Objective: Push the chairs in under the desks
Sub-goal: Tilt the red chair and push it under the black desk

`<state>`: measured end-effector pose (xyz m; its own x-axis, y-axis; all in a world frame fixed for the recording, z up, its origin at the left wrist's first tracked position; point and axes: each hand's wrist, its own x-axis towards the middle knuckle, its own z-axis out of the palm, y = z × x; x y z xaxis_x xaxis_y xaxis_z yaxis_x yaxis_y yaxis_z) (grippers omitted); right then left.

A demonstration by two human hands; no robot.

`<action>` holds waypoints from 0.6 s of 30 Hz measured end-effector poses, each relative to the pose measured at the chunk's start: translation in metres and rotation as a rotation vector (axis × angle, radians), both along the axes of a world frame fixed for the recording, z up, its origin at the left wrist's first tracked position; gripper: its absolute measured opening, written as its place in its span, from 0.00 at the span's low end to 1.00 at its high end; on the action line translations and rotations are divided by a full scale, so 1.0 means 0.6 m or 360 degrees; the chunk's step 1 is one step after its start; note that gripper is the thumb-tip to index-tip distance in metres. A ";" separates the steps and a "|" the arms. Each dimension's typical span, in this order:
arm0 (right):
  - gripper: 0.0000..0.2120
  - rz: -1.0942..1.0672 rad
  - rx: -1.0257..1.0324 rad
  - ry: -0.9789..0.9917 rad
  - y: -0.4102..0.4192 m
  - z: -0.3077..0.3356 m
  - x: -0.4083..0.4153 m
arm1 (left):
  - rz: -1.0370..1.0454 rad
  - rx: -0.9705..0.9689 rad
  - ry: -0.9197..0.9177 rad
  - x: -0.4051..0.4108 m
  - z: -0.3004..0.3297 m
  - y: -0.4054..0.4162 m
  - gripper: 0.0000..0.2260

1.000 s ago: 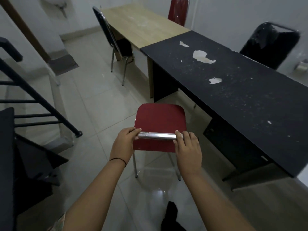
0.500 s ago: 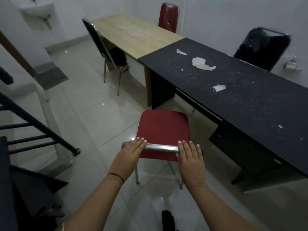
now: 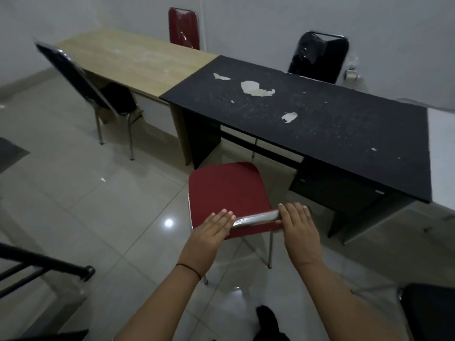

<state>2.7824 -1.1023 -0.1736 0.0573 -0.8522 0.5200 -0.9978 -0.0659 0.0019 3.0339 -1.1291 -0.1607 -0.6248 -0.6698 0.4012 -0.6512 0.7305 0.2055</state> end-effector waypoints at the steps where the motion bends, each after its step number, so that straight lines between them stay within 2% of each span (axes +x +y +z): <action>1: 0.21 -0.0014 0.0006 0.0012 -0.002 0.006 0.008 | -0.0001 -0.0009 0.0016 0.005 0.002 -0.006 0.20; 4: 0.20 -0.0056 0.0012 -0.0013 -0.014 0.010 0.045 | 0.0053 0.0000 0.0074 0.034 0.010 -0.030 0.19; 7: 0.15 -0.0085 0.0037 -0.0060 -0.037 0.017 0.105 | 0.0217 0.0157 0.0132 0.081 0.014 -0.066 0.22; 12: 0.18 -0.0010 0.0058 -0.0152 -0.095 0.019 0.185 | 0.0529 0.0312 0.0210 0.131 0.031 -0.132 0.18; 14: 0.19 0.0023 0.0020 -0.0139 -0.121 0.014 0.200 | 0.0578 0.0348 0.0165 0.143 0.034 -0.153 0.20; 16: 0.22 0.0056 0.0005 -0.0111 -0.138 0.007 0.209 | 0.0577 0.0358 0.0020 0.158 0.032 -0.166 0.23; 18: 0.24 0.0111 0.0016 -0.0107 -0.146 0.005 0.215 | 0.0539 0.0343 -0.0132 0.171 0.034 -0.175 0.22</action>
